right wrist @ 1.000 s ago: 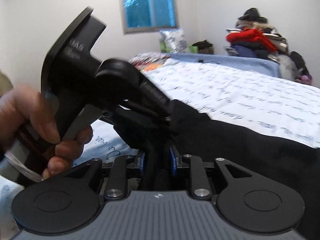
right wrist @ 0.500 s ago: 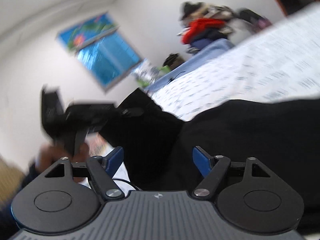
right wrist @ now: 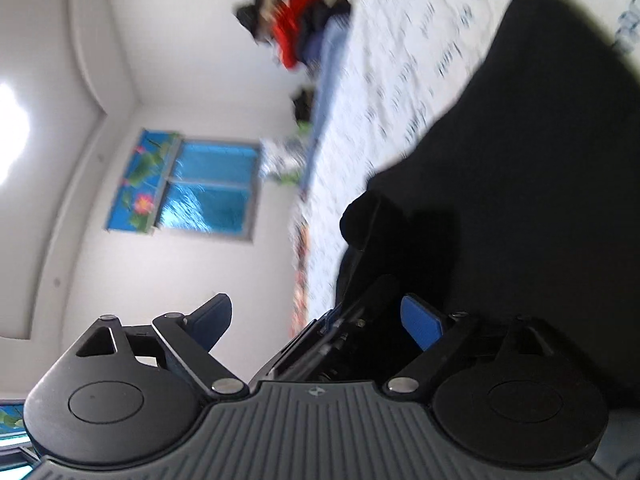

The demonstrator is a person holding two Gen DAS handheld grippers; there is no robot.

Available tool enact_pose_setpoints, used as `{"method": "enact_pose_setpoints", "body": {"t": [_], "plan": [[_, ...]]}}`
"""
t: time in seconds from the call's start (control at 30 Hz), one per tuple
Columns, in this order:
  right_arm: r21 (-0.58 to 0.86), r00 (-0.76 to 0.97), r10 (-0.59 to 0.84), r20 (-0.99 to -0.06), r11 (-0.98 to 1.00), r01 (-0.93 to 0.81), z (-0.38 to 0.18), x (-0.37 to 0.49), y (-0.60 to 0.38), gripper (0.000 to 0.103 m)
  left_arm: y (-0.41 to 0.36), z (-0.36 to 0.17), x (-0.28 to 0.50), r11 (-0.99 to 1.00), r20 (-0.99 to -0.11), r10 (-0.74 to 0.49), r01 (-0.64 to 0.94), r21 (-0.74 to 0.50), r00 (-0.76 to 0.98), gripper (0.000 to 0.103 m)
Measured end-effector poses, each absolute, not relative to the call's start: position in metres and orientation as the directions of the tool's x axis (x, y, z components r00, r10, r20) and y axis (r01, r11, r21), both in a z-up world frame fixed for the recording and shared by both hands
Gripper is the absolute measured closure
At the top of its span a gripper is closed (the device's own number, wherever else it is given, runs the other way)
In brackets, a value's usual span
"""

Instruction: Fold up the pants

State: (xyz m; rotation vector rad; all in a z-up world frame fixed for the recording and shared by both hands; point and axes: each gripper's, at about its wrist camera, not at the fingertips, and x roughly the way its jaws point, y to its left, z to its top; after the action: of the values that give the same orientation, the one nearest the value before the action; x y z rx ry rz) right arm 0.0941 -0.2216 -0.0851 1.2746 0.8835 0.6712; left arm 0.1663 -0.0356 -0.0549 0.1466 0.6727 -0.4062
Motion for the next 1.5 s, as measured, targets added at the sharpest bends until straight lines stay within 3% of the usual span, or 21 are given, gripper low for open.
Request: {"method": "enact_pose_setpoints", "body": {"t": [0.03, 0.07, 0.23, 0.4, 0.57, 0.6, 0.67, 0.8, 0.87, 0.97, 1.37, 1.5], "plan": [[0.973, 0.497, 0.838, -0.222, 0.226, 0.054, -0.082, 0.098, -0.213, 0.011, -0.037, -0.056, 0.162, 0.907, -0.629, -0.327, 0.421, 0.0, 0.705, 0.081], [0.963, 0.485, 0.836, -0.256, 0.262, 0.057, -0.081, 0.103, -0.209, 0.011, -0.035, -0.056, 0.161, 0.896, -0.633, -0.352, 0.444, -0.014, 0.689, 0.067], [0.929, 0.437, 0.829, -0.348, 0.367, 0.044, -0.074, 0.12, -0.185, 0.011, -0.017, -0.052, 0.14, 0.884, -0.575, -0.43, 0.455, -0.109, 0.696, 0.031], [0.907, 0.411, 0.822, -0.393, 0.419, 0.03, -0.074, 0.122, -0.168, 0.011, 0.017, -0.043, 0.106, 0.905, -0.482, -0.415, 0.403, -0.133, 0.772, 0.025], [0.889, 0.46, 0.802, -0.381, 0.455, -0.058, -0.069, 0.113, -0.151, 0.014, 0.064, -0.041, 0.087, 0.932, -0.408, -0.354, 0.281, -0.231, 0.841, 0.009], [0.872, 0.463, 0.793, -0.396, 0.483, -0.08, -0.068, 0.113, -0.147, 0.019, 0.072, -0.041, 0.085, 0.932, -0.406, -0.344, 0.256, -0.257, 0.847, 0.009], [0.838, 0.449, 0.775, -0.445, 0.538, -0.096, -0.07, 0.114, -0.138, 0.043, 0.085, -0.043, 0.086, 0.931, -0.414, -0.328, 0.217, -0.292, 0.849, 0.009], [0.855, 0.456, 0.779, -0.431, 0.514, -0.072, -0.078, 0.116, -0.138, 0.058, 0.094, -0.045, 0.09, 0.939, -0.428, -0.304, 0.191, -0.287, 0.851, 0.009], [0.857, 0.466, 0.771, -0.434, 0.513, -0.05, -0.083, 0.115, -0.142, 0.075, 0.097, -0.049, 0.096, 0.937, -0.437, -0.305, 0.186, -0.294, 0.846, 0.009], [0.885, 0.501, 0.776, -0.385, 0.464, -0.038, -0.084, 0.108, -0.153, 0.086, 0.101, -0.055, 0.092, 0.937, -0.451, -0.306, 0.18, -0.301, 0.838, 0.009], [0.92, 0.571, 0.766, -0.294, 0.39, -0.049, -0.07, 0.109, -0.181, 0.089, 0.105, -0.066, 0.085, 0.926, -0.479, -0.307, 0.142, -0.35, 0.823, 0.009], [0.909, 0.574, 0.757, -0.312, 0.415, -0.052, -0.064, 0.111, -0.188, 0.089, 0.104, -0.063, 0.081, 0.926, -0.461, -0.311, 0.156, -0.343, 0.831, 0.008]]}}
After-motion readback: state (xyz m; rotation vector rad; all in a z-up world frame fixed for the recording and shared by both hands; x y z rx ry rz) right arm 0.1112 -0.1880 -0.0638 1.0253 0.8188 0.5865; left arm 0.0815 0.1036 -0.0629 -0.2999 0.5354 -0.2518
